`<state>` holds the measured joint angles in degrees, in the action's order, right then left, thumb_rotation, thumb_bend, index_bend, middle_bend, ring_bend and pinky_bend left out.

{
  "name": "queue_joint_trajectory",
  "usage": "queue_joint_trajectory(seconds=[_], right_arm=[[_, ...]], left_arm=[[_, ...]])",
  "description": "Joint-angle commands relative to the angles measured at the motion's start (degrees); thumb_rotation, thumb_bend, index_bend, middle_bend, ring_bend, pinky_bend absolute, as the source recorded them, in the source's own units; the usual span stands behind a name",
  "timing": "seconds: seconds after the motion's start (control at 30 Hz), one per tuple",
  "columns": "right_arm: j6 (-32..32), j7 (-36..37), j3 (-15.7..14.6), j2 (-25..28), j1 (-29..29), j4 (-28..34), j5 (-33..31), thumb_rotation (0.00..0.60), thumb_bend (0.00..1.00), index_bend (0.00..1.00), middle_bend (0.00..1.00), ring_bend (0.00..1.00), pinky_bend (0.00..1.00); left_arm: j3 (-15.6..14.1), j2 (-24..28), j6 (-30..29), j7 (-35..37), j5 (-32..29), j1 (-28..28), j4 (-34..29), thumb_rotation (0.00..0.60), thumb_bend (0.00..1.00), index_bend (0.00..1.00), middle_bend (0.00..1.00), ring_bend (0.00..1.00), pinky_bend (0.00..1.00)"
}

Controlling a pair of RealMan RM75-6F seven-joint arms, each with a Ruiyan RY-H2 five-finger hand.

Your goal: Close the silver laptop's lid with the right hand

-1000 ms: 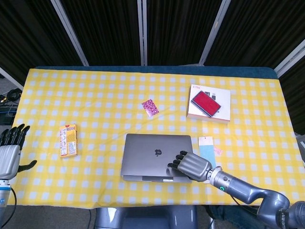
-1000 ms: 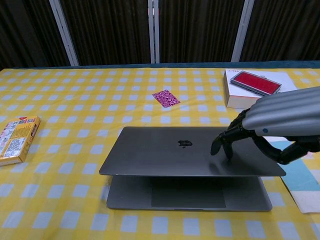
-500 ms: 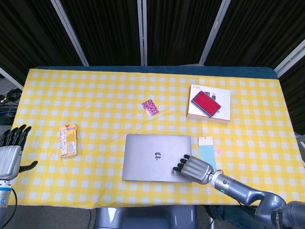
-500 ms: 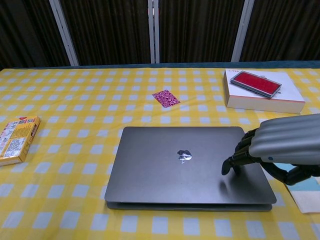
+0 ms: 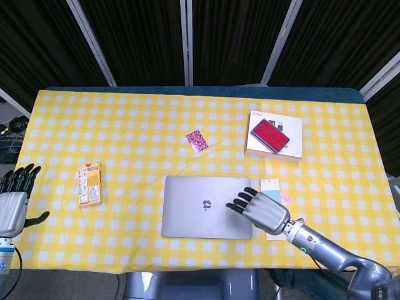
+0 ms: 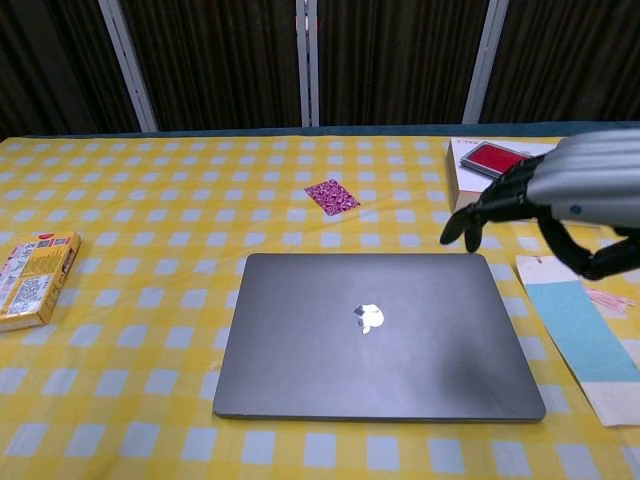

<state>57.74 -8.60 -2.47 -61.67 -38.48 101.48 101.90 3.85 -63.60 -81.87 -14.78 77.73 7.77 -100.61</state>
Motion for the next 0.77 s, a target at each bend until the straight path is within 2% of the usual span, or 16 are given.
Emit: queue_joint_trajectory(seconds=[0.03,0.07,0.1,0.13,0.17,0.2,0.23,0.3,0.57,0.77], right_arm=[[13.52,3.76,0.95,1.99,7.01,-0.85,1.28,0.6,0.97,0.18,0.23,0.2,0.15],[16.14,4.94,1.14,1.63,8.43,-1.46,0.84,0.6,0.91,0.18,0.22,0.19,0.13],[19.41,6.03,1.46,0.91,10.42,-2.44,-0.17,0.6,0.75,0.17,0.2,0.16,0.08],[21.52,6.22,1.73,0.31,11.96,-3.31,-1.29,0.6,0.54,0.14,0.16,0.13,0.04],[24.22,5.78,2.19,-0.72,13.99,-4.66,-2.84,0.6,0.39,0.12,0.12,0.1,0.02],[26.17,5.15,2.55,-1.69,15.46,-5.91,-3.89,0.6,0.19,0.07,0.07,0.05,0.0],[27.77,4.45,2.65,-2.61,17.11,-7.35,-5.33,0.6,0.08,0.04,0.03,0.02,0.0],[29.82,4.42,2.68,-4.27,19.27,-9.25,-6.82,0.6,0.0,0.0,0.0,0.0,0.0],[32.19,5.66,2.39,-6.72,23.88,-13.08,-10.54,0.6,0.0,0.0,0.0,0.0,0.0],[34.32,4.75,2.72,-7.63,25.91,-14.08,-10.22,0.6,0.0,0.0,0.0,0.0,0.0]], left_arm=[[-0.15,0.17,-0.37,0.49,0.57,-0.19,-0.12,0.6,0.0,0.0,0.0,0.0,0.0],[-0.2,0.22,-0.49,0.66,0.79,-0.24,-0.16,0.6,0.0,0.0,0.0,0.0,0.0],[-0.31,0.3,-0.68,0.9,1.15,-0.35,-0.21,0.6,0.0,0.0,0.0,0.0,0.0],[-0.4,0.37,-0.84,1.1,1.42,-0.44,-0.28,0.6,0.0,0.0,0.0,0.0,0.0],[-0.55,0.54,-1.02,1.43,1.75,-0.6,-0.5,0.6,0.0,0.0,0.0,0.0,0.0],[-0.69,0.71,-1.2,1.7,2.06,-0.74,-0.74,0.6,0.0,0.0,0.0,0.0,0.0],[-0.83,0.89,-1.52,1.82,2.45,-0.92,-0.98,0.6,0.0,0.0,0.0,0.0,0.0],[-1.11,1.15,-2.0,1.91,3.09,-1.22,-1.28,0.6,0.0,0.0,0.0,0.0,0.0],[-2.02,1.65,-3.01,2.89,5.4,-1.91,-1.94,0.6,0.0,0.0,0.0,0.0,0.0],[-2.37,1.82,-3.65,4.1,7.02,-2.21,-1.61,0.6,0.0,0.0,0.0,0.0,0.0]])
